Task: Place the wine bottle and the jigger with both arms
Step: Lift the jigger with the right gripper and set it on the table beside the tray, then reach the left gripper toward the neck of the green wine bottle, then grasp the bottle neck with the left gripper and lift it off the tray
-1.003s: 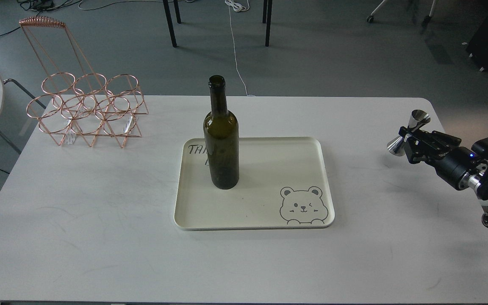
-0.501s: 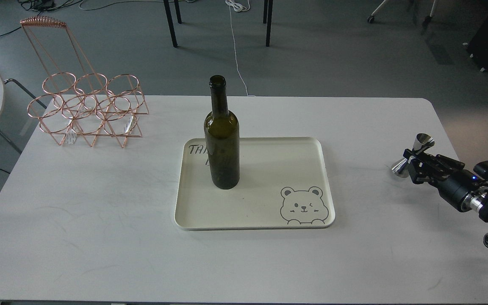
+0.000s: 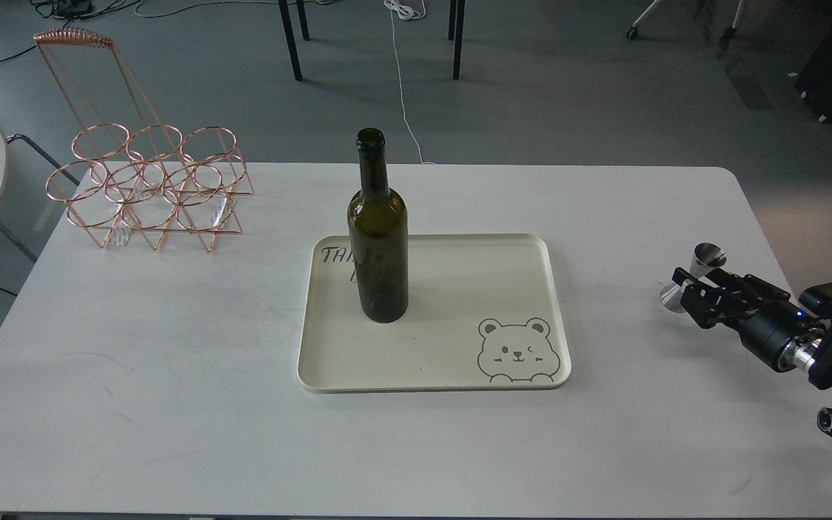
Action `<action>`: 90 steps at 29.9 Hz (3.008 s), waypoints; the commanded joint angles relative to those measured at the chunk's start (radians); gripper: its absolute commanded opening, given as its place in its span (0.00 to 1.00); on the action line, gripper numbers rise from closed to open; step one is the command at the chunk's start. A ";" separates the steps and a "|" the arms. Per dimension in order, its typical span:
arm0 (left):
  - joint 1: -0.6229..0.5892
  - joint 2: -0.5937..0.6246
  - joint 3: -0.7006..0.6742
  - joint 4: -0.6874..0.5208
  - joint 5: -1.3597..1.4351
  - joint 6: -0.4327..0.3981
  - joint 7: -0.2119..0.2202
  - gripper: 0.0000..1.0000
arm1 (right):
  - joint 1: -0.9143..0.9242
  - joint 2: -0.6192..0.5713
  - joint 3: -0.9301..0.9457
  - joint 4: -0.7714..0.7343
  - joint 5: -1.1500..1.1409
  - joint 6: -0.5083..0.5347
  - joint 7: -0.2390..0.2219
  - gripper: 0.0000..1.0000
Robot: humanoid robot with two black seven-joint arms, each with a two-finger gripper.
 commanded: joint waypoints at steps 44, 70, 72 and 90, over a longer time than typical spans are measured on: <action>-0.054 0.492 0.064 -1.299 1.375 0.214 0.000 0.98 | 0.353 0.059 0.368 -0.349 1.087 0.815 0.000 0.97; -0.034 0.006 0.100 -1.157 2.052 0.345 0.049 0.86 | 0.313 0.059 0.387 -0.436 1.251 0.954 0.000 0.97; -0.036 -0.005 0.100 -1.157 2.052 0.354 0.049 0.84 | 0.313 0.059 0.387 -0.436 1.258 0.954 0.000 0.97; -0.033 -0.026 0.098 -1.135 2.065 0.397 0.069 0.22 | 0.310 0.055 0.396 -0.435 1.259 0.954 0.000 0.97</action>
